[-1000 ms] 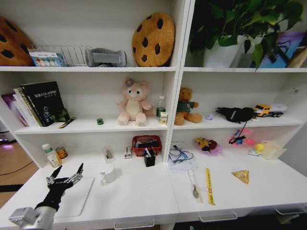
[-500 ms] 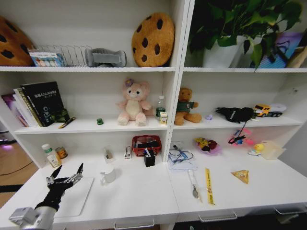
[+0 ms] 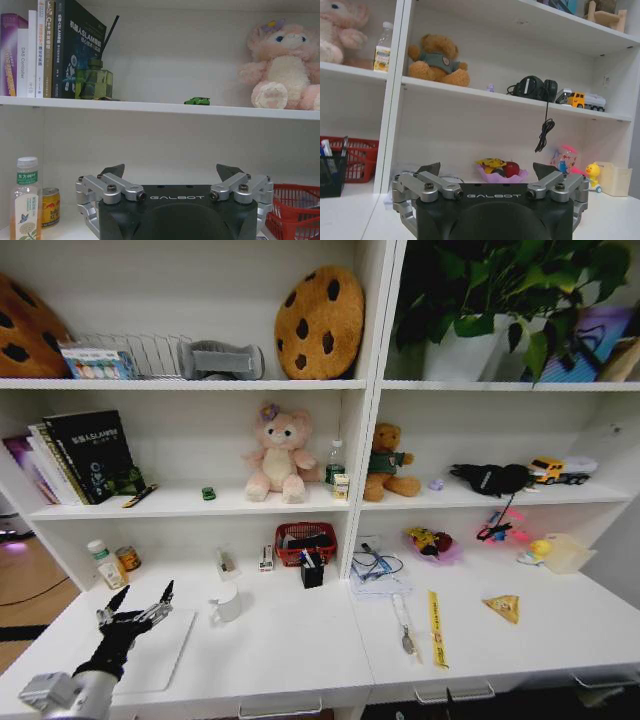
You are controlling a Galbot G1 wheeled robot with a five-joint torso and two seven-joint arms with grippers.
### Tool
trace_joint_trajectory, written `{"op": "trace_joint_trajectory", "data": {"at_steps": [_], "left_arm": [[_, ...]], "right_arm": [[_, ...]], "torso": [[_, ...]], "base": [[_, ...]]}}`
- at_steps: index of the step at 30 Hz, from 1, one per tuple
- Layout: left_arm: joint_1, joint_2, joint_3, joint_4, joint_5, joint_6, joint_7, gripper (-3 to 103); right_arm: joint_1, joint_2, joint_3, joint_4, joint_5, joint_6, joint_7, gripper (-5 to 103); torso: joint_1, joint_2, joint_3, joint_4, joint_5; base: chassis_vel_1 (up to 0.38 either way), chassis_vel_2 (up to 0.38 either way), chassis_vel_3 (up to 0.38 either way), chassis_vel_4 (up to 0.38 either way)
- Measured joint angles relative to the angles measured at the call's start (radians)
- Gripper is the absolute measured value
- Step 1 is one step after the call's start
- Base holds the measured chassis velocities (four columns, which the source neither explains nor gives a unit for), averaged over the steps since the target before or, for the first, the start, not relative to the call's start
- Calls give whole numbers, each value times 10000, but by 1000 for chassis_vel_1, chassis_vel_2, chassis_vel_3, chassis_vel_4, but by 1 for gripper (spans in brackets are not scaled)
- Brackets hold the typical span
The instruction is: Organize the objects on the table.
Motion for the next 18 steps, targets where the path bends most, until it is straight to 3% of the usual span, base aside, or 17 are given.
{"op": "trace_joint_trajectory", "data": {"at_steps": [2,5,6,9,10,13,18], "left_arm": [[0,0,0,0,0,-1,0,100],[0,1,0,0,0,0,0,100],[0,1,0,0,0,0,0,100],[0,0,1,-1,0,0,0,100],[0,0,1,-1,0,0,0,100],[0,1,0,-1,1,0,0,100],[1,0,0,0,0,0,0,100]], "right_arm": [[-32,-76,66,365,162,-320,-2,100],[251,-363,373,1053,805,-1508,-161,100],[251,-363,373,1053,805,-1508,-161,100],[1072,-1020,1067,1600,2178,-2991,-788,100],[1072,-1020,1067,1600,2178,-2991,-788,100],[2175,-2189,2066,1758,3948,-4179,-1542,100],[2567,-2614,2367,1758,4543,-4516,-1730,100]], "torso": [[0,0,0,0,1],[0,0,0,1,2],[0,0,0,1,2],[0,0,1,1,2],[0,0,1,1,2],[0,-1,1,3,4],[0,-2,2,6,6]], "base": [[0,0,0,0],[0,0,0,0],[0,0,0,0],[0,0,0,0],[0,0,0,0],[0,0,0,0],[0,0,0,0]]}}
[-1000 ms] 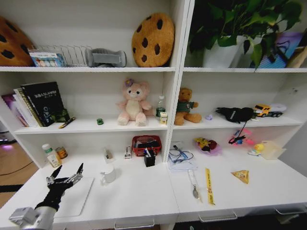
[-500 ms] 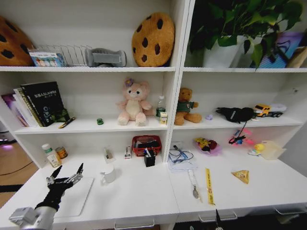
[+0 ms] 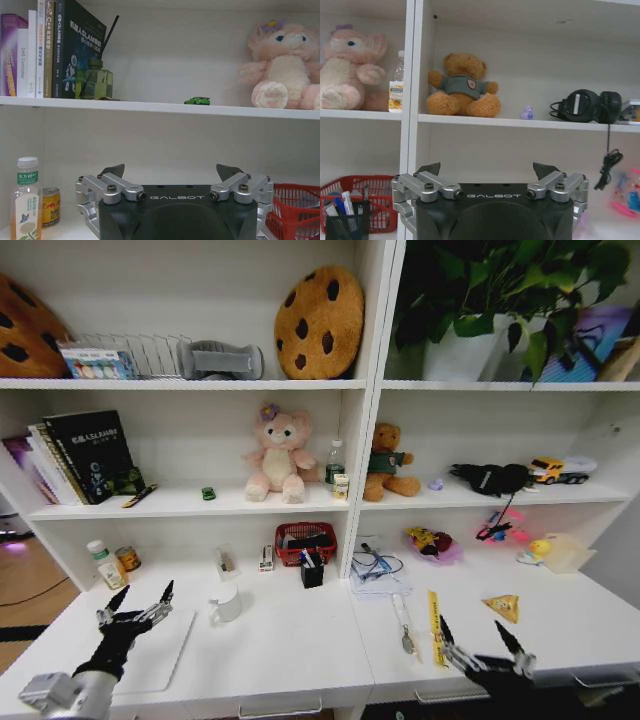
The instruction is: Organize the objects on the table.
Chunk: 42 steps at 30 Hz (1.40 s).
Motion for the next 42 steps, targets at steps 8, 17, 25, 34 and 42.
{"op": "trace_joint_trajectory", "data": {"at_steps": [8,17,25,34,42], "left_arm": [[-1,0,0,0,0,0,0,100],[-1,0,0,0,1,0,0,100],[-1,0,0,0,0,0,0,100],[-1,0,0,0,0,0,0,100],[0,0,0,0,0,0,0,100]], "right_arm": [[1267,-1422,1113,-366,1848,-1057,-348,100],[1679,-1510,870,-1357,1706,-734,-402,100],[1725,-1424,749,-1572,1505,-557,-391,100],[1841,-1474,758,-1836,1529,-358,-368,100],[2048,-1476,603,-2047,1490,-345,-325,100]], "torso": [[0,0,0,-6,-3],[0,1,-1,-5,-3],[1,1,-2,-5,-7],[0,1,-1,-6,-3],[0,2,-2,-6,-4]], "base": [[0,0,0,0],[0,0,0,0],[-30,-26,29,25],[-129,-126,118,130],[-103,-110,99,111]]}}
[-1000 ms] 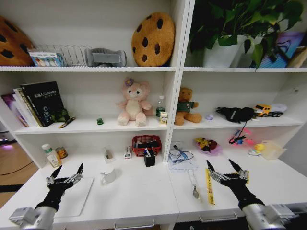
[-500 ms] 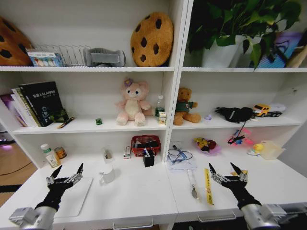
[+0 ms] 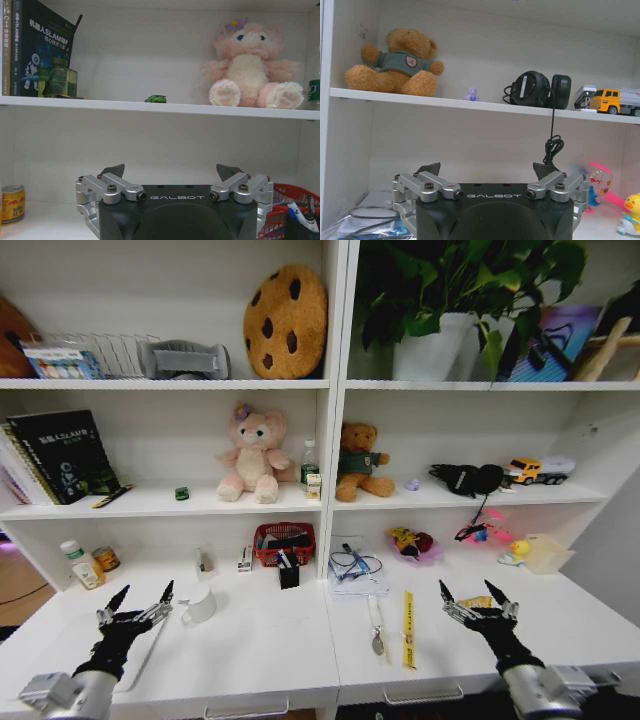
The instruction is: Organize the objects on the table.
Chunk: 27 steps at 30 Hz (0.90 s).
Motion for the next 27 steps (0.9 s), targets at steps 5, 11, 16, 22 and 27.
{"op": "trace_joint_trajectory", "data": {"at_steps": [5,11,16,22,27], "left_arm": [[0,-1,0,0,0,0,0,100],[0,-1,0,0,0,0,0,100],[0,-1,0,-1,0,0,0,100],[0,0,0,0,0,0,0,100],[0,0,0,0,0,0,0,100]], "right_arm": [[37,-3,-10,-84,-1,19,26,100],[99,20,-8,-249,6,46,93,100],[288,69,-147,-397,148,-111,255,100],[913,41,-264,-737,904,-1604,842,100],[1603,-226,-372,-1662,1319,-2285,987,100]], "torso": [[0,0,0,1,0],[-1,0,0,6,1],[-2,0,1,2,6],[-1,0,0,3,-2],[-1,0,1,4,-1]], "base": [[-113,-103,101,99],[-113,-104,116,115],[-87,-92,95,92],[-8,-14,7,19],[0,0,0,0]]}}
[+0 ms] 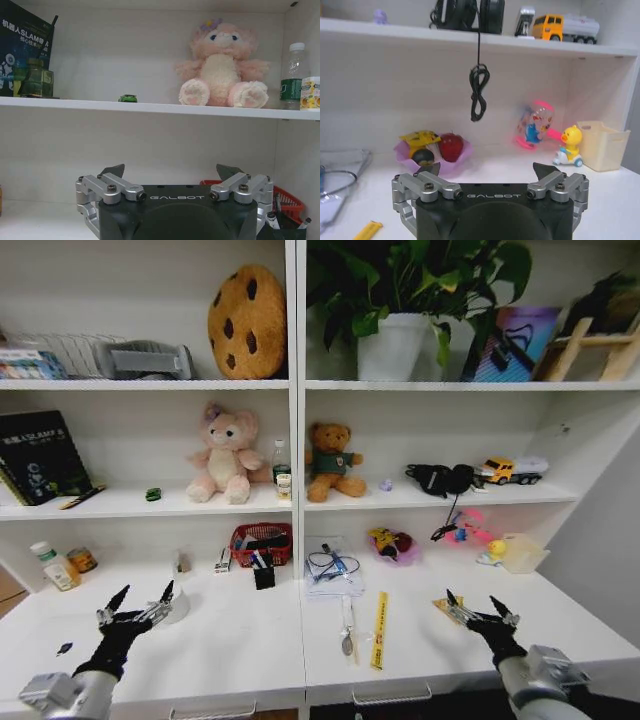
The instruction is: Organize the objects on the table.
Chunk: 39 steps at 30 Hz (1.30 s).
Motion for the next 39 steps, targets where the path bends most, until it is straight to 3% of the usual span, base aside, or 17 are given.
{"op": "trace_joint_trajectory", "data": {"at_steps": [9,20,29,35,38,39], "left_arm": [[0,0,0,0,0,0,0,100],[0,0,0,0,0,0,0,100],[0,0,0,-1,0,0,0,100],[0,0,0,0,0,0,0,100],[0,0,0,0,0,0,0,100],[0,0,0,0,0,0,0,100]], "right_arm": [[1073,-357,-733,-2030,-40,-5,-226,100],[2405,-630,-1520,-3086,-78,-150,-368,102],[2736,-720,-1818,-3521,-360,-144,-477,66],[2756,-626,-1900,-3555,-403,-142,-499,51],[2792,-562,-1932,-3643,-559,-81,-499,34],[2792,-562,-1932,-3643,-559,-81,-499,34]], "torso": [[0,0,0,-4,4],[1,-1,0,0,1],[1,0,0,-2,1],[1,0,0,-2,1],[1,0,0,-3,2],[1,0,0,-3,2]], "base": [[0,0,0,0],[0,0,0,0],[0,0,0,0],[0,0,0,0],[0,0,0,0],[0,0,0,0]]}}
